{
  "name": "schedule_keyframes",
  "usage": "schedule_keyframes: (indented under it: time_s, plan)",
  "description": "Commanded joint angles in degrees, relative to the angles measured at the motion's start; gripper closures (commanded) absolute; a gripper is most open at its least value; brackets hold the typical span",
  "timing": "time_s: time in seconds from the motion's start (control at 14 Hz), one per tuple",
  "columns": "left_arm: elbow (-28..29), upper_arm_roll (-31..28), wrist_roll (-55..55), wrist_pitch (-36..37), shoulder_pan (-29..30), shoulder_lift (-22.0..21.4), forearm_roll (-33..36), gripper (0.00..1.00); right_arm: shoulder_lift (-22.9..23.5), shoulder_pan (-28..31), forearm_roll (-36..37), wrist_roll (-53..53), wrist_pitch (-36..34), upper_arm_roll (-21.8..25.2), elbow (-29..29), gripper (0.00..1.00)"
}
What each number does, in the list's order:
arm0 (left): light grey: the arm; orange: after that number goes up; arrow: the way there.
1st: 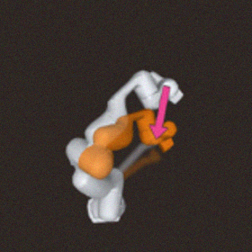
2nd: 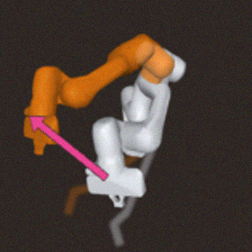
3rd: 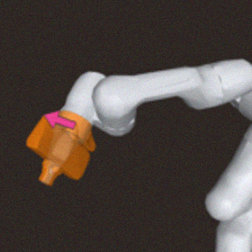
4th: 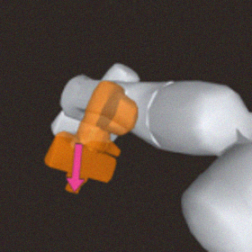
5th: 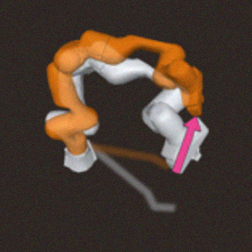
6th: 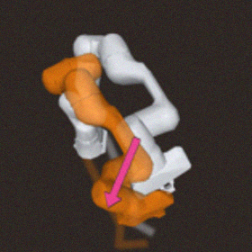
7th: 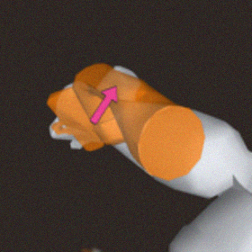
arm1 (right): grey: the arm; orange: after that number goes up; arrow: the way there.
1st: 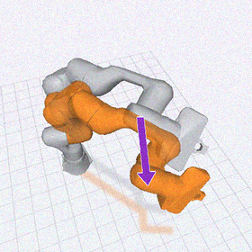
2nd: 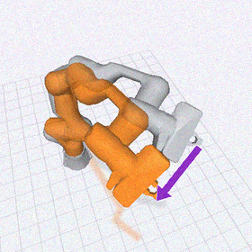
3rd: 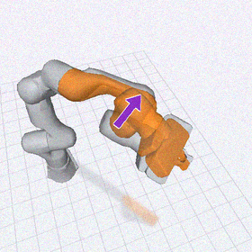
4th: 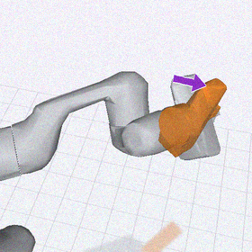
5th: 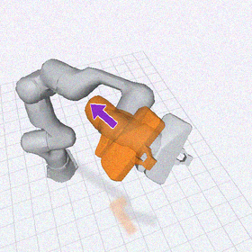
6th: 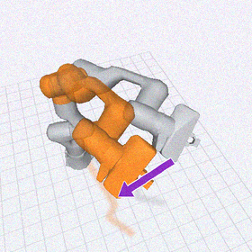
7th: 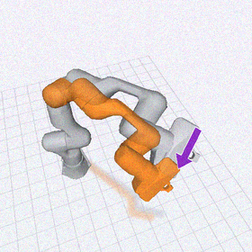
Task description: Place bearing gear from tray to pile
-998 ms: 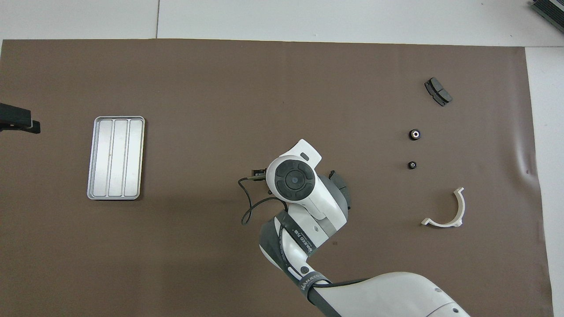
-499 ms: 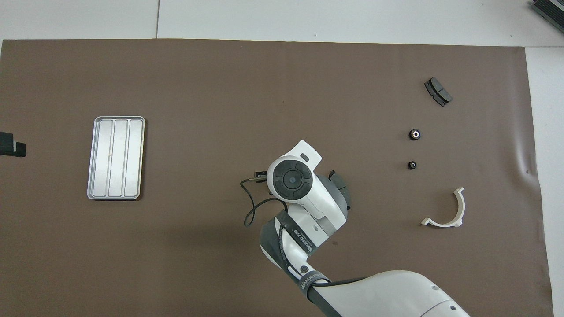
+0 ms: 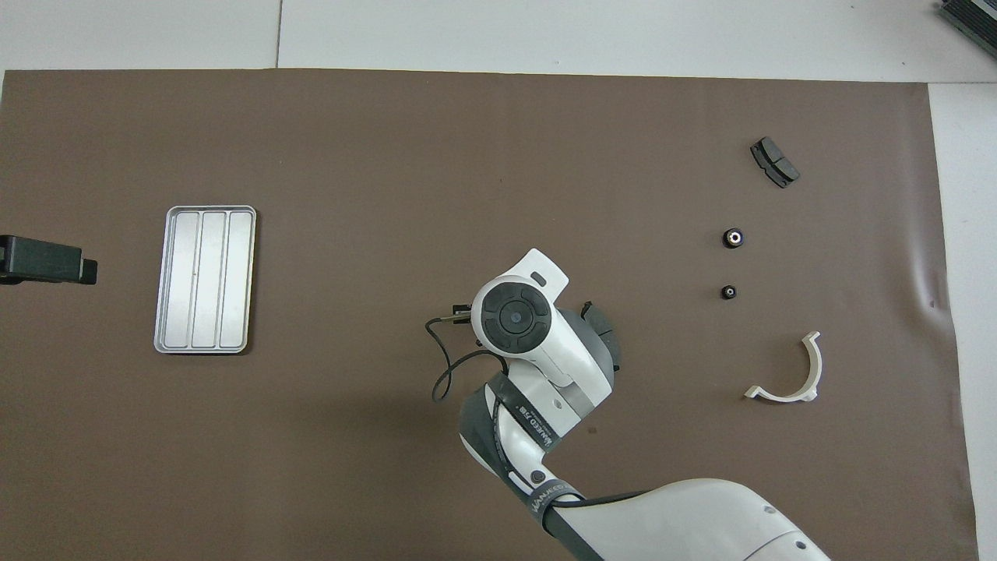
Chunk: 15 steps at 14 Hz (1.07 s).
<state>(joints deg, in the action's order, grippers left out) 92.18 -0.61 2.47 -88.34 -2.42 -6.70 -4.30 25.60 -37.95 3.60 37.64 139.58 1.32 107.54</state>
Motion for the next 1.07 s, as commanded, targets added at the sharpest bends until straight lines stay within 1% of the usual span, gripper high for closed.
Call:
schedule_keyframes:
  time_s: [0.0, 0.14, 0.5, 0.64, 0.78, 0.86, 0.93, 1.0]
  plan:
    - [2.74, -1.06, 2.01, -2.71, -1.1, -0.86, 0.17, 0.0, -0.46, -0.02, 0.88, 0.24, -1.5, -0.09, -0.23, 0.34]
    - [2.74, -0.45, 1.58, -5.16, -0.57, -0.42, 0.17, 0.0, -0.55, -0.11, 0.8, 0.59, -2.2, -0.09, -0.23, 0.34]
    - [2.82, 0.43, -0.01, -8.6, -0.04, 0.11, 0.25, 0.0, -0.64, -0.11, 0.79, 0.41, -3.52, -0.09, -0.23, 0.34]
    - [3.09, 1.74, 0.25, -9.57, 2.32, 0.11, 0.25, 0.0, -0.64, -0.02, 0.79, 0.24, -3.52, -0.09, -0.23, 0.35]
    - [4.75, 3.07, 0.08, -9.75, 2.51, -0.06, 0.25, 0.0, -0.64, -0.02, 0.71, 0.24, -3.52, -0.18, -0.23, 0.42]
    - [5.11, 3.07, 0.08, -9.66, 2.42, -0.33, 0.25, 0.0, -0.64, -0.02, 0.62, 0.24, -3.61, -0.18, -0.23, 0.49]
    - [5.55, 3.07, 0.08, -9.66, 2.59, -0.42, 0.25, 0.0, -0.64, -0.02, 0.44, 0.32, -3.7, -0.18, -0.23, 0.56]
    - [5.64, 3.07, 0.51, -9.66, 2.68, -0.5, 0.25, 0.0, -0.64, -0.02, 0.18, 0.32, -3.87, -0.18, -0.23, 0.69]
